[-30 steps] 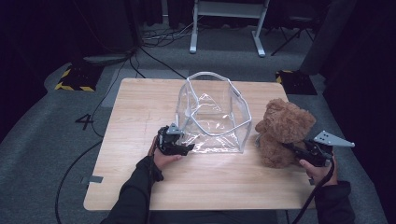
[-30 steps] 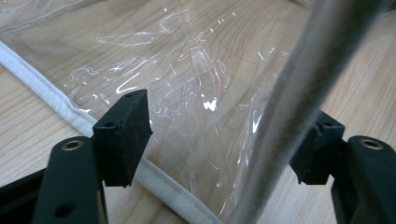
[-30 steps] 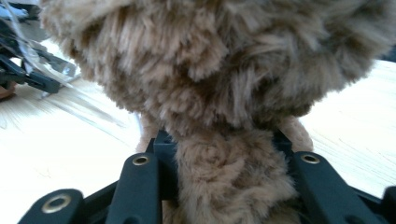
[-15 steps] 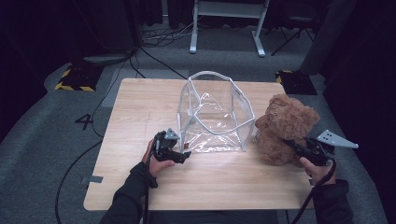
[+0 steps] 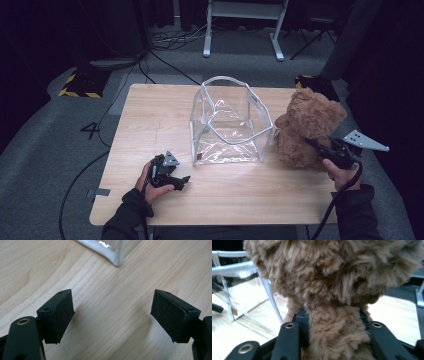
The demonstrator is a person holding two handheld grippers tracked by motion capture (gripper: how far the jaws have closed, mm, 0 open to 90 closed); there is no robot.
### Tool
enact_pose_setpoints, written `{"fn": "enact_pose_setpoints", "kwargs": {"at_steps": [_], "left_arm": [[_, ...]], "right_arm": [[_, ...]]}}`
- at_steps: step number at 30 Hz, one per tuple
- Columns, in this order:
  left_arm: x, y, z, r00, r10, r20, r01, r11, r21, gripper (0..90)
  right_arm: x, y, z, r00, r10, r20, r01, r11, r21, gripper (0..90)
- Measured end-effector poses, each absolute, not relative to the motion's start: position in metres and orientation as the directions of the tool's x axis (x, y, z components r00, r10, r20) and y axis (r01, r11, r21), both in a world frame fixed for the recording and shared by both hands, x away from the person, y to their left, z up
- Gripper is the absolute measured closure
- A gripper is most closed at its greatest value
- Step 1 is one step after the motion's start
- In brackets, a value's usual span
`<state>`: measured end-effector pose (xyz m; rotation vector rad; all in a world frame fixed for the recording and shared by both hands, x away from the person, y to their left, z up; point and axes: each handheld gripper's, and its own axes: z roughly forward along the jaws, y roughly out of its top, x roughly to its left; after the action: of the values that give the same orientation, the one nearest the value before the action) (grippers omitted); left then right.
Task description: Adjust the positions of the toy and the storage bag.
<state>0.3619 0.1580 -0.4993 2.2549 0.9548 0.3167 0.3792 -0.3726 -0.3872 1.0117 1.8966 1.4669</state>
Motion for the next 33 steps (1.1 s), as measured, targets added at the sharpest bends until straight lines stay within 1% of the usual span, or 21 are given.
{"fn": "enact_pose_setpoints", "kwargs": {"at_steps": [2,8,12,25,33], "left_arm": [[0.363,0.158,-0.502,0.706,0.708,-0.021,0.547,-0.526,0.651,18.5],[0.364,0.161,-0.505,0.701,0.713,-0.021,0.534,-0.505,0.678,17.6],[0.364,0.162,-0.507,0.708,0.706,-0.012,0.521,-0.511,0.683,15.7],[0.364,0.161,-0.507,0.700,0.714,-0.012,0.526,-0.504,0.685,15.5],[0.364,0.161,-0.507,0.700,0.714,-0.012,0.526,-0.504,0.685,15.5]], "right_arm": [[0.381,-0.372,-0.380,-0.580,0.814,0.028,0.223,0.126,0.966,62.9],[0.385,-0.370,-0.363,-0.578,0.816,0.009,0.187,0.122,0.975,62.9],[0.391,-0.367,-0.355,-0.579,0.816,0.003,0.171,0.117,0.978,63.1],[0.396,-0.365,-0.336,-0.578,0.816,-0.021,0.125,0.115,0.985,63.3],[0.397,-0.366,-0.327,-0.570,0.821,-0.020,0.114,0.104,0.988,63.3]]}}
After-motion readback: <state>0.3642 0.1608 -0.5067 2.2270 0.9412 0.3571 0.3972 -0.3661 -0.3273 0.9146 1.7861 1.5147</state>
